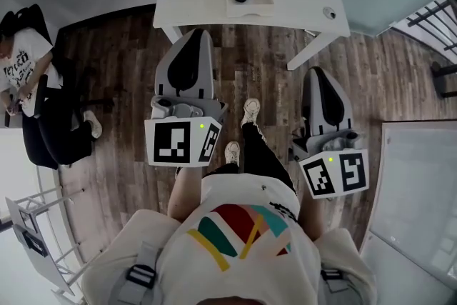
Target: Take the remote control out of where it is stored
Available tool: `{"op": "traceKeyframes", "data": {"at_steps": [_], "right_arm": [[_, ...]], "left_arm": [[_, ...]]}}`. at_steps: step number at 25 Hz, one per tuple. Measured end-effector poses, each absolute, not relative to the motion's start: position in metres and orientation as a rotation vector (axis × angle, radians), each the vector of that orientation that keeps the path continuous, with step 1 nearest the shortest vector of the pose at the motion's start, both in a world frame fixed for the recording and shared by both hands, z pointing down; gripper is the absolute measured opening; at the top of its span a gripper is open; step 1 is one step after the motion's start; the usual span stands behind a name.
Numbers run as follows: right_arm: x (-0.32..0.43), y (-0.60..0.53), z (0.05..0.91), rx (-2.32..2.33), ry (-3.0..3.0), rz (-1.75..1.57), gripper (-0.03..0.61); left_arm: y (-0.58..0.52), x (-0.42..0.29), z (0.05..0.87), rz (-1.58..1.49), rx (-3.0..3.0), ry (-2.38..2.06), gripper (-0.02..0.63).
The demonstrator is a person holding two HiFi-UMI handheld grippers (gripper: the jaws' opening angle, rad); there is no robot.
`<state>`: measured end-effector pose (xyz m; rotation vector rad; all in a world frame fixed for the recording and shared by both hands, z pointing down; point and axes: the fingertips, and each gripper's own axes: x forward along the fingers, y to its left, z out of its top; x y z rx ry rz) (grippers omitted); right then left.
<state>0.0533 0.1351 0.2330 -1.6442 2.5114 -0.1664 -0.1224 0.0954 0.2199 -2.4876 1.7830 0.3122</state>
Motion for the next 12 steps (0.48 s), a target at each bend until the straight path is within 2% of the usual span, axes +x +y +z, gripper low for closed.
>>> {"op": "traceKeyframes", "data": {"at_steps": [12], "right_arm": [[0.049, 0.069, 0.242, -1.566, 2.535, -0.202, 0.002]], "left_arm": [[0.048, -0.124, 0.221, 0.262, -2.431, 1.824, 0.008]]}}
